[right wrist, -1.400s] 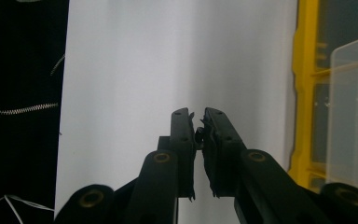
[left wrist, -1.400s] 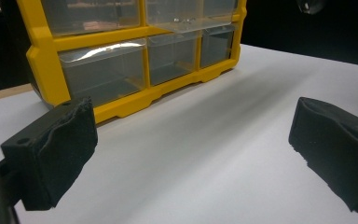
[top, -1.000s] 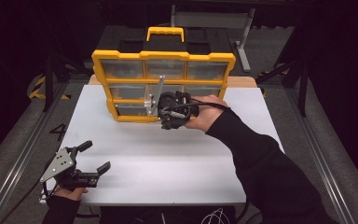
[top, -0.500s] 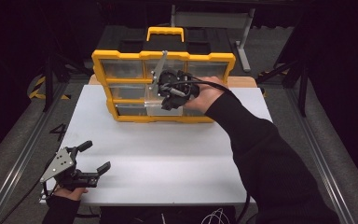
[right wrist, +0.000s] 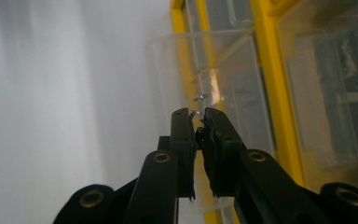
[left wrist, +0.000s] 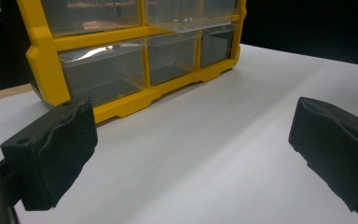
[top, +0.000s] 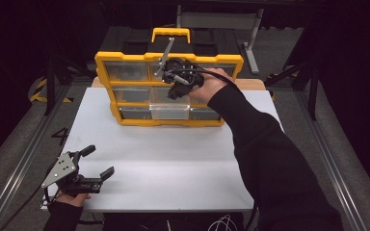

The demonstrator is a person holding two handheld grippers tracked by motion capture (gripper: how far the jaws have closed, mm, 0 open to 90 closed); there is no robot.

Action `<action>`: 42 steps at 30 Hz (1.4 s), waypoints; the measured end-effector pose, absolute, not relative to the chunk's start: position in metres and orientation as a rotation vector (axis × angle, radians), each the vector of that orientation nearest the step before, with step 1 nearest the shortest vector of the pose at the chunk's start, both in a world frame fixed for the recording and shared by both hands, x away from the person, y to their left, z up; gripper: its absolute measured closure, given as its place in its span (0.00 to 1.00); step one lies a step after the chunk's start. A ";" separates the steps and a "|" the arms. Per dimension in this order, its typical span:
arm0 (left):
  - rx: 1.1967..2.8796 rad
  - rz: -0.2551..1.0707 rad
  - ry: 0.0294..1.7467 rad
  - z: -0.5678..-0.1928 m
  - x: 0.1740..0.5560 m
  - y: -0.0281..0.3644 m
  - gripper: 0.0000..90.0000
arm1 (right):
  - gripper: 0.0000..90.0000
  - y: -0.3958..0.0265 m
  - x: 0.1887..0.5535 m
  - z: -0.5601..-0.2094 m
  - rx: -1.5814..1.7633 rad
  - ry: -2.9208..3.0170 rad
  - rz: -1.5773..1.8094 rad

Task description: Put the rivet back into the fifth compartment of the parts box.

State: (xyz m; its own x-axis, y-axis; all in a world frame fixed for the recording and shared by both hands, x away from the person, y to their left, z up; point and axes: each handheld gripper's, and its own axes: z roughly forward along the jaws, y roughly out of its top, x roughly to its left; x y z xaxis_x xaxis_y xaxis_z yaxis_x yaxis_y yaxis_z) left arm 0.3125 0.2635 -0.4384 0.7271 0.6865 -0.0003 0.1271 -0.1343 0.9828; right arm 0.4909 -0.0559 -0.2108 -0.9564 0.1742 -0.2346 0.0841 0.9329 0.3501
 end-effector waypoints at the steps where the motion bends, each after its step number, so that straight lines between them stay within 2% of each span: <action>1: 1.663 0.548 0.661 -0.438 0.312 0.263 0.02 | 0.92 -0.056 0.491 -0.211 0.192 2.827 0.495; 33: 1.663 0.546 0.661 -0.438 0.313 0.264 0.02 | 0.92 -0.039 0.537 -0.275 0.289 2.915 0.341; 42: 1.662 0.547 0.660 -0.438 0.313 0.264 0.02 | 0.92 -0.041 0.542 -0.278 0.291 2.940 0.354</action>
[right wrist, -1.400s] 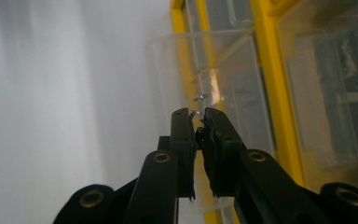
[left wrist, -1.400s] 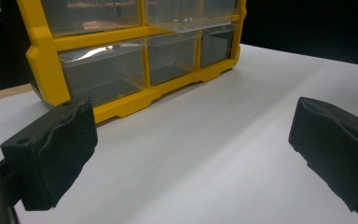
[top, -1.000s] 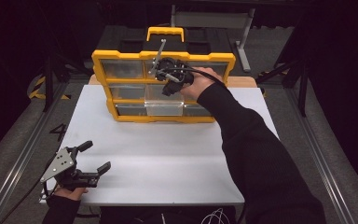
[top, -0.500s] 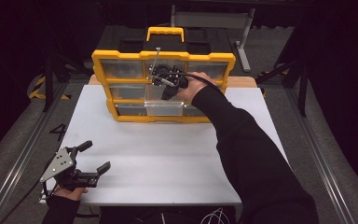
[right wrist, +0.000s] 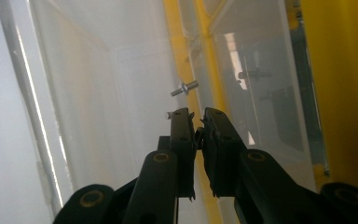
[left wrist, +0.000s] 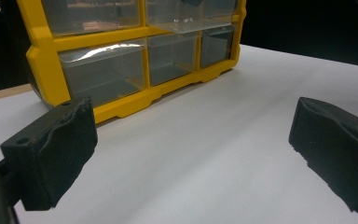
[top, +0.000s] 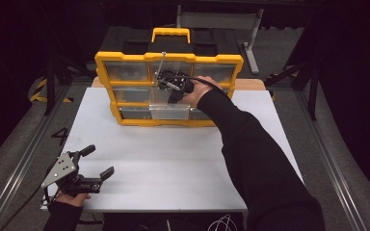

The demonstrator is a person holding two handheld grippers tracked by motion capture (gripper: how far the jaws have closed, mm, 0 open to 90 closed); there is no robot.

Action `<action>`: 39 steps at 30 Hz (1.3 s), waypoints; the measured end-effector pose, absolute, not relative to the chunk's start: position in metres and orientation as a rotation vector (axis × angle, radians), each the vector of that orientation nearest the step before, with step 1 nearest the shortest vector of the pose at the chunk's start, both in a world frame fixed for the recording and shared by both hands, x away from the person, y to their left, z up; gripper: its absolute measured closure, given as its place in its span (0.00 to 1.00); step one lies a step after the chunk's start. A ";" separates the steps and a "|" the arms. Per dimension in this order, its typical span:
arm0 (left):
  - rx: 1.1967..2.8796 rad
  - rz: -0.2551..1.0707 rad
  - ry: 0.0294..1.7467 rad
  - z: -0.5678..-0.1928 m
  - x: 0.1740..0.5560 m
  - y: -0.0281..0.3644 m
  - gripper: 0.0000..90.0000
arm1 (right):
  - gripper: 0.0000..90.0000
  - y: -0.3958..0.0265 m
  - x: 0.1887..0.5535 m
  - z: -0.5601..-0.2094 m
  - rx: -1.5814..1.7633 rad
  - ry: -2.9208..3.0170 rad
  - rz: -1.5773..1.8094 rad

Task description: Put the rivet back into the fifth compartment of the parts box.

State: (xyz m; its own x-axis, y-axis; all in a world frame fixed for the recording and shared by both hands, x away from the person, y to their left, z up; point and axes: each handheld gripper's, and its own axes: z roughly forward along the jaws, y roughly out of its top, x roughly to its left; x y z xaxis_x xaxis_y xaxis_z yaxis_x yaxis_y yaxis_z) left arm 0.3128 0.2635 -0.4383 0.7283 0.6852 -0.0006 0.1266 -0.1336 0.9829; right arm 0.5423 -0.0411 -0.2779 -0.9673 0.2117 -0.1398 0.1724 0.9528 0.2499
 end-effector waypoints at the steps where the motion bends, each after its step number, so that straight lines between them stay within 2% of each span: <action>1: 1.666 0.544 0.659 -0.438 0.313 0.264 0.02 | 0.92 -0.041 0.542 -0.278 0.291 2.940 0.356; 4: 1.664 0.544 0.659 -0.438 0.313 0.263 0.02 | 0.91 -0.042 0.543 -0.278 0.283 2.944 0.363; 7: 1.665 0.543 0.657 -0.438 0.314 0.263 0.02 | 0.84 -0.042 0.541 -0.275 0.277 2.935 0.385; 14: 1.668 0.542 0.654 -0.438 0.314 0.263 0.02 | 0.80 -0.051 0.530 -0.260 0.282 2.880 0.463; 16: 1.664 0.539 0.655 -0.438 0.313 0.262 0.02 | 0.66 -0.060 0.523 -0.249 0.295 2.826 0.540; 17: 1.664 0.539 0.655 -0.438 0.313 0.262 0.02 | 0.66 -0.060 0.523 -0.249 0.295 2.826 0.540; 21: 1.659 0.547 0.658 -0.438 0.313 0.263 0.02 | 0.41 -0.076 0.511 -0.236 0.340 2.748 0.679; 23: 1.661 0.544 0.657 -0.438 0.313 0.262 0.02 | 0.33 -0.088 0.504 -0.230 0.341 2.724 0.758; 24: 1.663 0.545 0.656 -0.438 0.313 0.262 0.02 | 0.27 -0.098 0.497 -0.227 0.350 2.701 0.818; 31: 1.665 0.544 0.658 -0.438 0.313 0.262 0.02 | 0.15 -0.137 0.470 -0.230 0.333 2.608 1.033; 35: 1.659 0.543 0.659 -0.437 0.314 0.261 0.02 | 0.08 -0.169 0.448 -0.241 0.360 2.519 1.174; 39: 1.661 0.542 0.654 -0.436 0.315 0.261 0.02 | 0.05 -0.199 0.427 -0.262 0.406 2.420 1.287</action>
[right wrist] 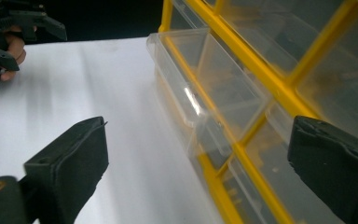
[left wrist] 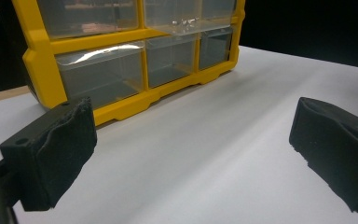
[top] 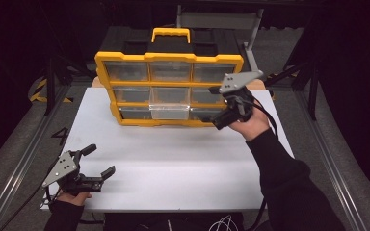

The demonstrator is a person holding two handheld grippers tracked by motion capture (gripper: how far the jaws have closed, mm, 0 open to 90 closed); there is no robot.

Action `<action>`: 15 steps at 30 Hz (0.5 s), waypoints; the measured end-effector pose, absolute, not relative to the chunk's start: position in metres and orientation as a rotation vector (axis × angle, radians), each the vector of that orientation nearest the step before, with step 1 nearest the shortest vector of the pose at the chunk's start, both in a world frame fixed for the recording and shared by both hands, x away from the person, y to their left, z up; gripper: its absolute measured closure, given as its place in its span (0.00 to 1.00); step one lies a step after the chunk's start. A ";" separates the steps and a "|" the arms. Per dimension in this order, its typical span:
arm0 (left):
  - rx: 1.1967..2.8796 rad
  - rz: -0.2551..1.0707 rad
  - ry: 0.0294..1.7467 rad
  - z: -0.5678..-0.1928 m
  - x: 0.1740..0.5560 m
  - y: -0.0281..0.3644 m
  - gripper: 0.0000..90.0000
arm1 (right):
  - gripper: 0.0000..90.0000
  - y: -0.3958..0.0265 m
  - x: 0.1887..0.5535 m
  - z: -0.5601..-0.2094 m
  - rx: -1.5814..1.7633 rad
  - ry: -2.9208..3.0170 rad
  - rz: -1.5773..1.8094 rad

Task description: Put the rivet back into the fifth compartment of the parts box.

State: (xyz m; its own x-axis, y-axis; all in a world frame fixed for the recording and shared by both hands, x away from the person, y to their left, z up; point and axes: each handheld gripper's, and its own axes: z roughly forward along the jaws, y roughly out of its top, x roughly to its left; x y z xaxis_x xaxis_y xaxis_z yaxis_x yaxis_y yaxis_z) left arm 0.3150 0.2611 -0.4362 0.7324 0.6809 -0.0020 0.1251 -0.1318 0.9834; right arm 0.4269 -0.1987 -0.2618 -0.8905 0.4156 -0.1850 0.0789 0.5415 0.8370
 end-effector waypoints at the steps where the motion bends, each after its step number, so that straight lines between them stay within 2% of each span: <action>1: 1.664 0.541 0.650 -0.436 0.315 0.261 0.02 | 0.05 -0.207 0.422 -0.269 0.424 2.398 1.322; 9: 1.652 0.524 0.632 -0.425 0.318 0.259 0.01 | 0.03 -0.272 0.376 -0.361 0.615 2.188 1.492; 15: 1.643 0.515 0.634 -0.420 0.321 0.259 0.01 | 0.02 -0.296 0.363 -0.400 0.709 2.139 1.516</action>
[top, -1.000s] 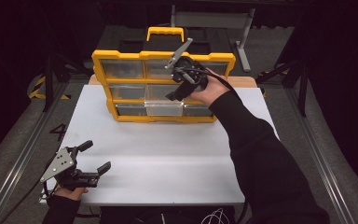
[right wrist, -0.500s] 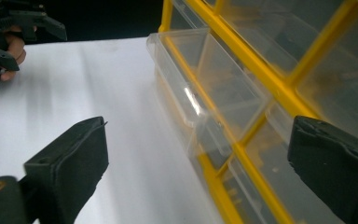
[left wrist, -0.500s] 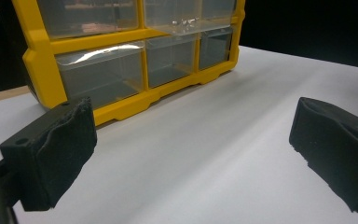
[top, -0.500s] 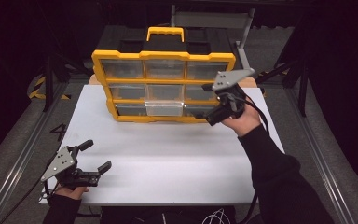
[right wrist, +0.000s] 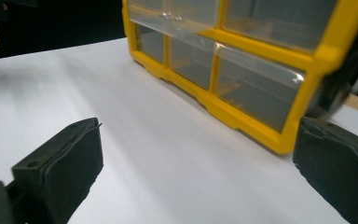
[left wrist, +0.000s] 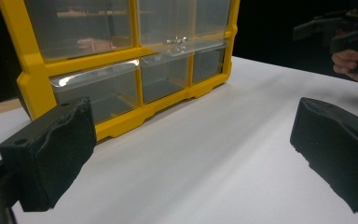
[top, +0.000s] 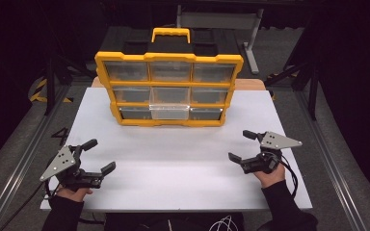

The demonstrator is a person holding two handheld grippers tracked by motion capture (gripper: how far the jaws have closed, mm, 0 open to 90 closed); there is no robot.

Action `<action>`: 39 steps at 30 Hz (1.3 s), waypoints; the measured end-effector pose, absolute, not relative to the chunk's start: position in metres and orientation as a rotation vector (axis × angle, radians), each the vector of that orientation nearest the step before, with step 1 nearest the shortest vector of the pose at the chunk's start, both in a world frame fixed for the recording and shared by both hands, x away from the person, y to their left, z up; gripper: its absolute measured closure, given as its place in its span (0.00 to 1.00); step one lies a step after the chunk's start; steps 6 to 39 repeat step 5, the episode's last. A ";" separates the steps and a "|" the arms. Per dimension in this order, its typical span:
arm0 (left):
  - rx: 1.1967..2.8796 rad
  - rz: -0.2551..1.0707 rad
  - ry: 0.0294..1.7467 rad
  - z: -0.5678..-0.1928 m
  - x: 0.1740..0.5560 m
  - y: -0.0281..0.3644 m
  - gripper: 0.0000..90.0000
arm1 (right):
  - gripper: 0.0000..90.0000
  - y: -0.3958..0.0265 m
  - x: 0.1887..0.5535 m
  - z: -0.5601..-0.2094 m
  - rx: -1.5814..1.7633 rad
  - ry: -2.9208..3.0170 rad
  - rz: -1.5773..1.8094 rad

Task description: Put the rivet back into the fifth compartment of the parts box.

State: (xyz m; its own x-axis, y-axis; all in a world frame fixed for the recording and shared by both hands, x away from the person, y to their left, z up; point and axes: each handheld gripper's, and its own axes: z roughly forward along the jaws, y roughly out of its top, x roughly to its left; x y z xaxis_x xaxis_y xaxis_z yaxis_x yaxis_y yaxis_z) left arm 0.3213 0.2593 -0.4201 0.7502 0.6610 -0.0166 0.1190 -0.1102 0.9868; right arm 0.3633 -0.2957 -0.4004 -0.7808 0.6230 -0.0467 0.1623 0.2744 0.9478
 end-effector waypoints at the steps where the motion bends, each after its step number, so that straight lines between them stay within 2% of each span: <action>1: 1.643 0.515 0.634 -0.420 0.321 0.259 0.01 | 0.02 -0.296 0.363 -0.400 0.709 2.139 1.516; 5: 1.643 0.530 0.634 -0.418 0.319 0.259 0.01 | 0.01 -0.301 0.359 -0.416 0.758 2.110 1.520; 39: 1.643 0.530 0.634 -0.418 0.319 0.259 0.01 | 0.01 -0.301 0.359 -0.416 0.758 2.110 1.520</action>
